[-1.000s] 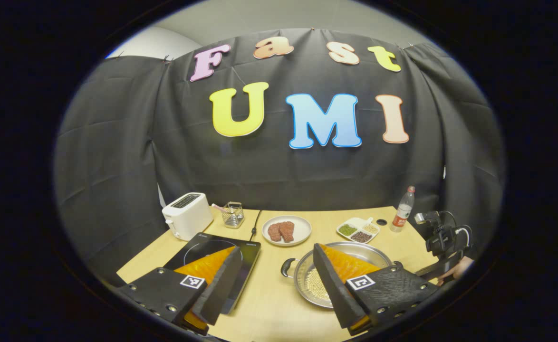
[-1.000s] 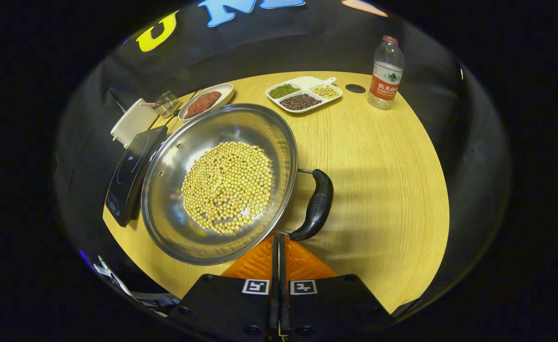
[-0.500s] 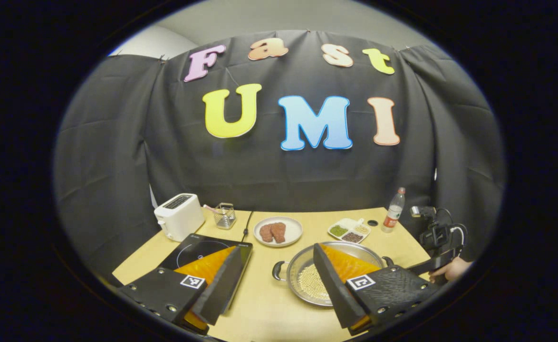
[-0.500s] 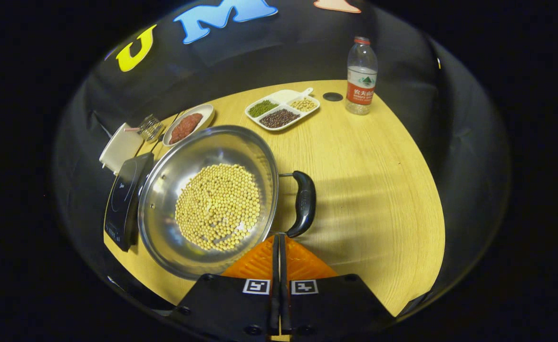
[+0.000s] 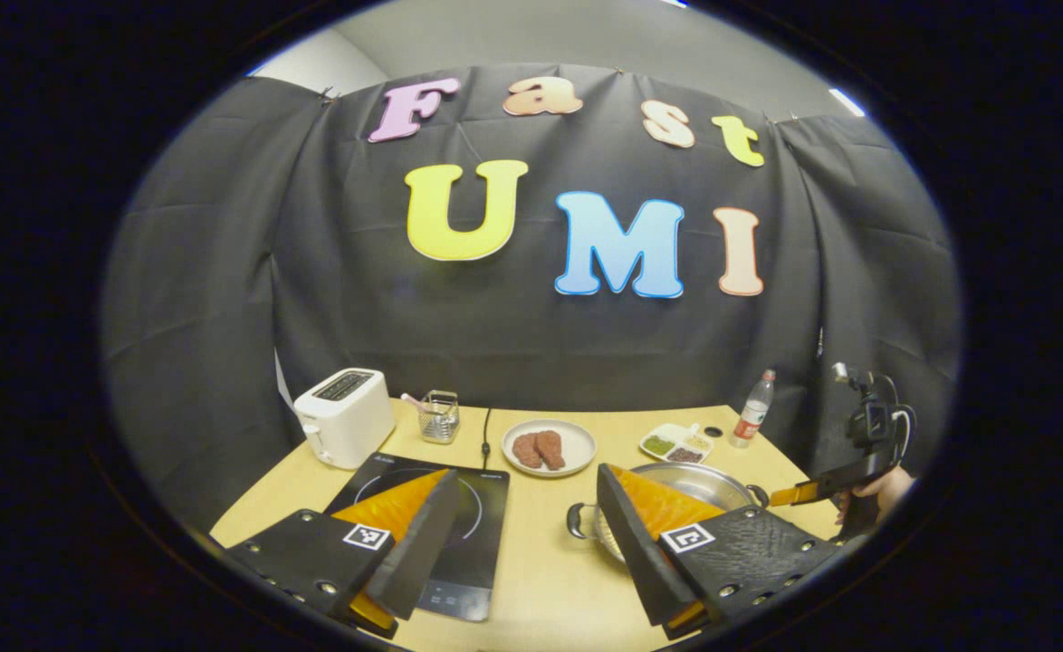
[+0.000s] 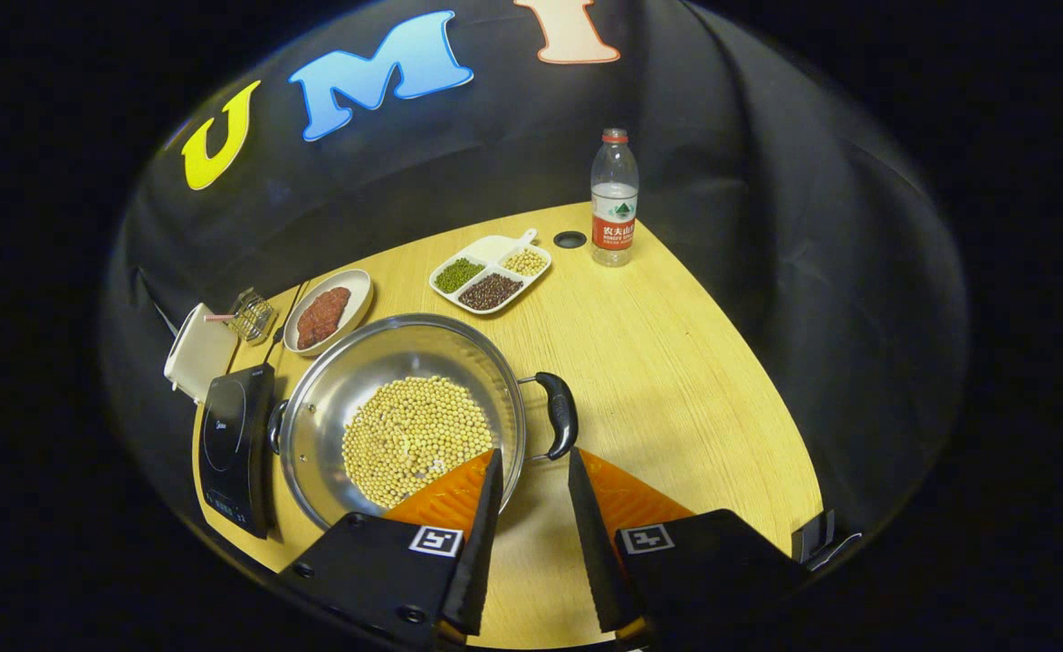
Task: First push the handle of the pot to place it horizontally, then grasp the pot with both hands and set it on the induction cooktop.
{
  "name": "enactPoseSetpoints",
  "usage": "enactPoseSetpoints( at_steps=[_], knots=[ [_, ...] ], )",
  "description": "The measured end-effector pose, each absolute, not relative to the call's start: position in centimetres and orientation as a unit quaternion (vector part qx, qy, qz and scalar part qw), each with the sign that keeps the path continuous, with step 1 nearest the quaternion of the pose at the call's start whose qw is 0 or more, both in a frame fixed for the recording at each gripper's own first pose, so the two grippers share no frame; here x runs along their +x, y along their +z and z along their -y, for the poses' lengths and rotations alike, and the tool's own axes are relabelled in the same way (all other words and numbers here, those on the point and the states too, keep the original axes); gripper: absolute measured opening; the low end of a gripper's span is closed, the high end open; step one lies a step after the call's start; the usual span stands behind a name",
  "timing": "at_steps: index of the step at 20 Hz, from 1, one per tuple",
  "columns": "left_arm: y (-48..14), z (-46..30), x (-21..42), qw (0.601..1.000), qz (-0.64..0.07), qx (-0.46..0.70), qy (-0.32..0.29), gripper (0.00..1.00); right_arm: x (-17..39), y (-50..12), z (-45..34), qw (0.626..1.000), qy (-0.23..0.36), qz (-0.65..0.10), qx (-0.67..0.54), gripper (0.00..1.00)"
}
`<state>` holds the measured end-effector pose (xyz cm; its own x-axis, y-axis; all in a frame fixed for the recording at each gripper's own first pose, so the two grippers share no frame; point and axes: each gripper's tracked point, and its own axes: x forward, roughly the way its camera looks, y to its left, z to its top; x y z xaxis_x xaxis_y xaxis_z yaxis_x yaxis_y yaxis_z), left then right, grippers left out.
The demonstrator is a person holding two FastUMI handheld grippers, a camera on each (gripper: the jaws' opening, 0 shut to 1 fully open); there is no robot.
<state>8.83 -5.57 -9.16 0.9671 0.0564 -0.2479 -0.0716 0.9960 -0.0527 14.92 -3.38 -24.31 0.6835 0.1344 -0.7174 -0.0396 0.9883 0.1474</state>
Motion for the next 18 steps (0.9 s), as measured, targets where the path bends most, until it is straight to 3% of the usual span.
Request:
enactPoseSetpoints(
  at_steps=[1, 2, 3, 4, 5, 6, 13, 14, 17, 18],
  knots=[
    [-9.6, 4.3, 8.7, 0.991, -0.126, -0.034, 0.028, 0.92, 14.4, -23.7, 2.8, 0.917, 0.047, -0.391, 0.061, 0.53],
    [-10.4, 3.1, 8.5, 0.991, -0.130, -0.036, 0.022, 0.92, 14.2, -23.0, 2.3, 0.921, 0.044, -0.383, 0.061, 0.68],
    [-11.0, 2.1, 8.4, 0.990, -0.133, -0.037, 0.016, 0.88, 14.2, -22.3, 1.9, 0.925, 0.041, -0.373, 0.058, 0.75],
    [-11.5, 1.2, 8.4, 0.990, -0.137, -0.038, 0.008, 0.88, 14.0, -21.8, 1.5, 0.929, 0.041, -0.365, 0.054, 0.92],
    [-12.2, 0.3, 8.4, 0.989, -0.145, -0.041, 0.001, 0.88, 13.9, -21.3, 1.1, 0.930, 0.041, -0.361, 0.049, 1.00],
    [-12.8, -0.2, 8.6, 0.987, -0.152, -0.045, -0.004, 0.93, 13.9, -20.9, 0.8, 0.932, 0.041, -0.358, 0.044, 0.98],
    [-13.2, -0.2, 12.1, 0.982, -0.171, -0.076, -0.023, 0.92, 16.5, -18.2, 0.9, 0.940, 0.051, -0.336, 0.030, 0.98],
    [-13.4, 0.5, 12.9, 0.981, -0.177, -0.082, -0.028, 0.88, 17.0, -18.3, 1.2, 0.940, 0.053, -0.336, 0.027, 0.98],
    [-14.6, 3.1, 15.7, 0.975, -0.196, -0.100, -0.037, 0.92, 18.6, -19.1, 1.8, 0.936, 0.065, -0.345, 0.032, 0.98],
    [-15.1, 4.0, 16.6, 0.973, -0.204, -0.103, -0.040, 0.88, 19.1, -19.5, 1.9, 0.934, 0.071, -0.349, 0.035, 0.98]
  ],
)
